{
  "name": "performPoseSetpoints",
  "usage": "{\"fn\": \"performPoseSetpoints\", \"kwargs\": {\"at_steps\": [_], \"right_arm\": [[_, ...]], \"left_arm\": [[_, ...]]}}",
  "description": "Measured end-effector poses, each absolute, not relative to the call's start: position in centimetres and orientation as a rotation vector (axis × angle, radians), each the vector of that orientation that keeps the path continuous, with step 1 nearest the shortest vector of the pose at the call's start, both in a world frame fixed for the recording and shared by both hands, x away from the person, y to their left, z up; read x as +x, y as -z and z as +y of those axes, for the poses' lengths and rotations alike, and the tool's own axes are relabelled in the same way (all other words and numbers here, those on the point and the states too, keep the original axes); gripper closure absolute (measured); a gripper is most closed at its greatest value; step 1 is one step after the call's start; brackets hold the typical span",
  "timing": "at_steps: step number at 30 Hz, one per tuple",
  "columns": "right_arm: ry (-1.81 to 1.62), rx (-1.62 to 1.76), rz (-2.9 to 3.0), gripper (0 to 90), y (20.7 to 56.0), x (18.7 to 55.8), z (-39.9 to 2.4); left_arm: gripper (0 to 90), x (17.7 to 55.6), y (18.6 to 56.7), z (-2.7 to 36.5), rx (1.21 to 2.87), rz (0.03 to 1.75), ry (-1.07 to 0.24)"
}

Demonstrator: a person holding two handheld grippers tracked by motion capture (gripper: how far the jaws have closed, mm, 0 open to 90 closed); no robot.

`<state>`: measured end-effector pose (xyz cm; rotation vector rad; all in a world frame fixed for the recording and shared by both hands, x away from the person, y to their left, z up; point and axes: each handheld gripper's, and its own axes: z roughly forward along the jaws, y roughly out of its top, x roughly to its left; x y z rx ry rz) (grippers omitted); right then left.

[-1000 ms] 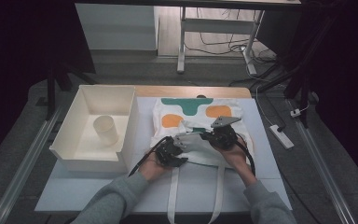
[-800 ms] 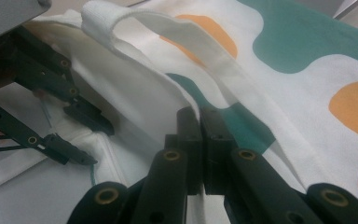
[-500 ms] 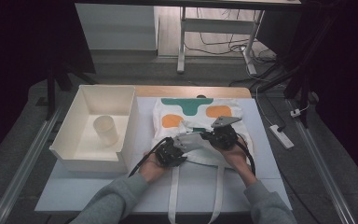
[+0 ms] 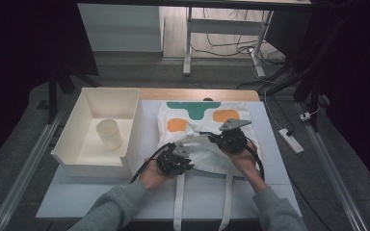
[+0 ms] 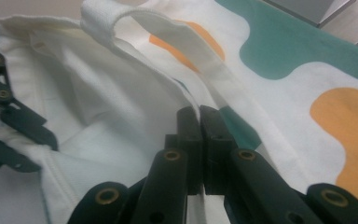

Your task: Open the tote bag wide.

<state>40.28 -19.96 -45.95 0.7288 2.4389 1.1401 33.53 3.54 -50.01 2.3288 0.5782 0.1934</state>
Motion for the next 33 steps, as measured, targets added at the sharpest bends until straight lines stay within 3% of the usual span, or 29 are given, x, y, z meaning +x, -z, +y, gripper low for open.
{"fn": "performPoseSetpoints", "kwargs": {"at_steps": [13, 27, 33], "right_arm": [[-1.195, 0.748, 2.334, 87.4, 43.4, 40.1, -21.1], [-1.219, 0.776, 2.255, 87.4, 41.9, 42.2, -21.2], [-1.160, 0.845, 2.333, 87.3, 44.4, 44.1, -20.8]], "left_arm": [[77.4, 30.2, 48.2, 5.3, 2.283, 0.464, -0.116], [77.3, 27.7, 47.3, 7.5, 2.257, 0.430, -0.054], [77.1, 27.7, 48.2, 7.5, 2.278, 0.446, -0.020]]}}
